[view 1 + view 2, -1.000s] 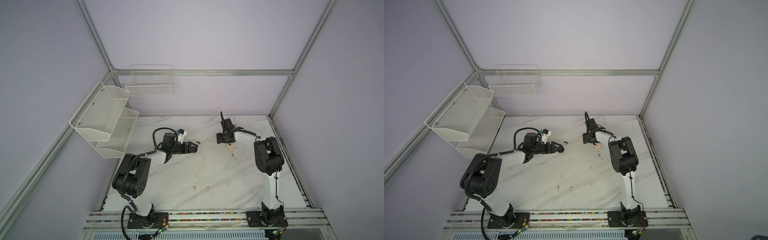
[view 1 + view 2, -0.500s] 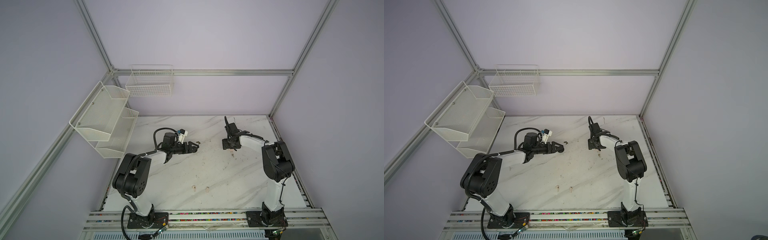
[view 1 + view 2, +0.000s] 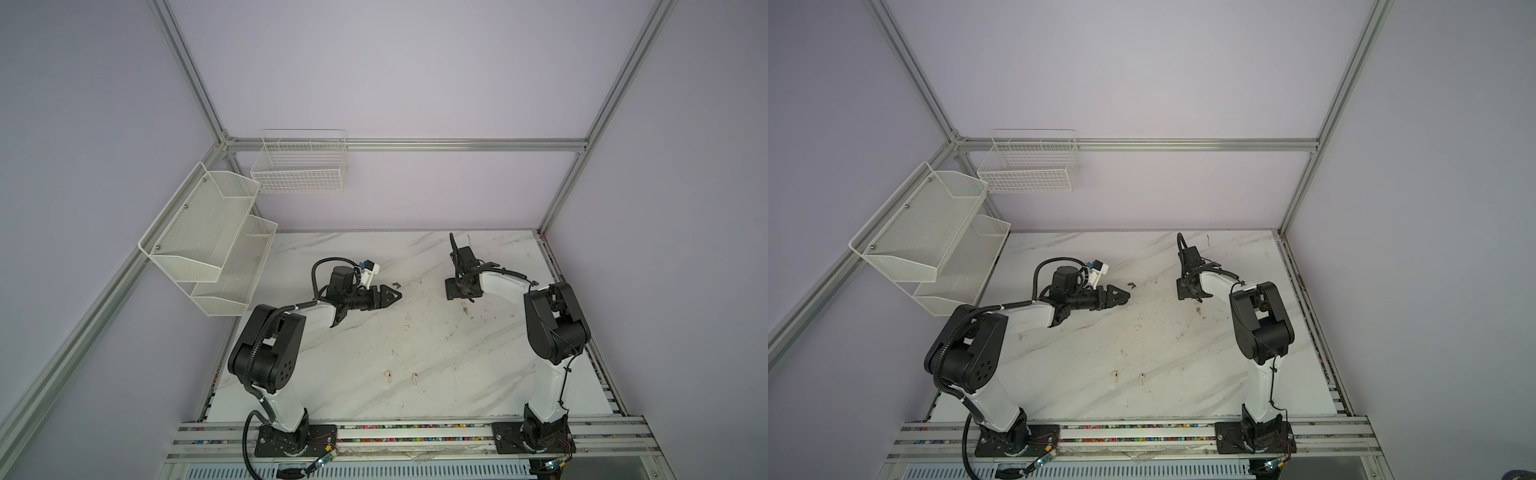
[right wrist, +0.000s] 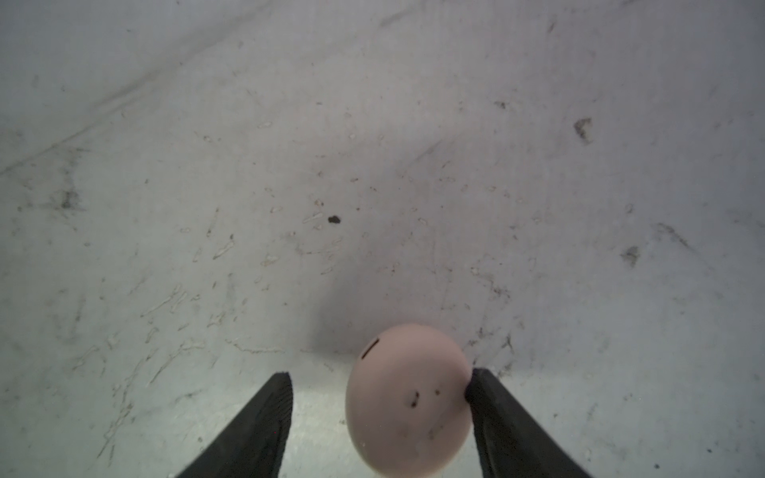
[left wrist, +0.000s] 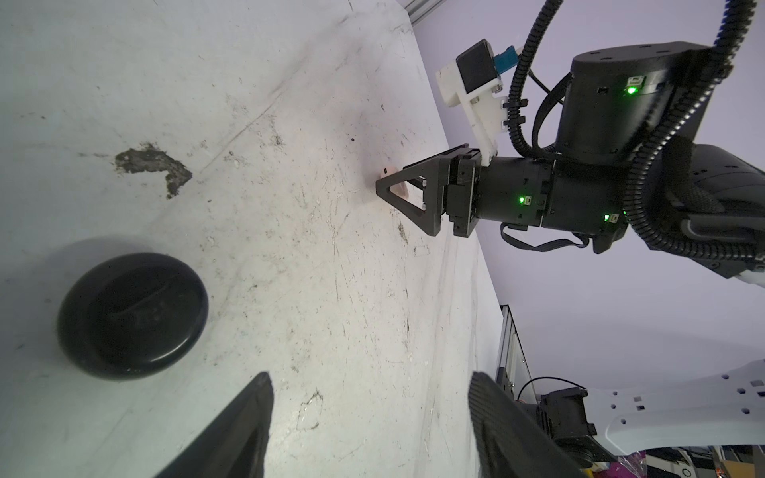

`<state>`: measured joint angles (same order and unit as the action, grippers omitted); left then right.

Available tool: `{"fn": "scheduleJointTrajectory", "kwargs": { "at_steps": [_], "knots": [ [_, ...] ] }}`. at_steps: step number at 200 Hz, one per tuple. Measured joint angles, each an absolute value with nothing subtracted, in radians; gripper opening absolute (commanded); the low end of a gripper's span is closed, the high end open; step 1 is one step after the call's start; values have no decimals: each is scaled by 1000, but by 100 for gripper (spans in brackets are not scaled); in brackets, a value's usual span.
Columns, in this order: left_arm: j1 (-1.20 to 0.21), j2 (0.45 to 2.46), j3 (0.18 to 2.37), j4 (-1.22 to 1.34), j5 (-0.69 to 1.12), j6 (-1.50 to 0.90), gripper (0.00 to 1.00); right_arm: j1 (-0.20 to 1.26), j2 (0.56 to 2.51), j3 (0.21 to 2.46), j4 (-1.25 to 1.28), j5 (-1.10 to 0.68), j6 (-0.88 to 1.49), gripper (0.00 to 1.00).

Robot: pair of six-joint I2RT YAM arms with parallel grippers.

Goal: Insert wireless bluetooth earbuds into charging case
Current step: Pick up the charging case from the middle-right of the table.

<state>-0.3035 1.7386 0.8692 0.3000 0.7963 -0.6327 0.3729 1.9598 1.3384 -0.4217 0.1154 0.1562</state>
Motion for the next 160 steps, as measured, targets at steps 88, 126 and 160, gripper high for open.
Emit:
{"fn": "scheduleJointTrajectory", "kwargs": {
  "at_steps": [88,126,160],
  "knots": [
    [-303,1739,869,307,812,-644,74,371,1960,1337,-422,143,192,78],
    [-304,1739,869,308,816,-644,74,370,1959,1335,-414,145,212,81],
    [-305,1739,869,312,819,-644,74,370,1959,1330,-384,135,232,75]
  ]
}}
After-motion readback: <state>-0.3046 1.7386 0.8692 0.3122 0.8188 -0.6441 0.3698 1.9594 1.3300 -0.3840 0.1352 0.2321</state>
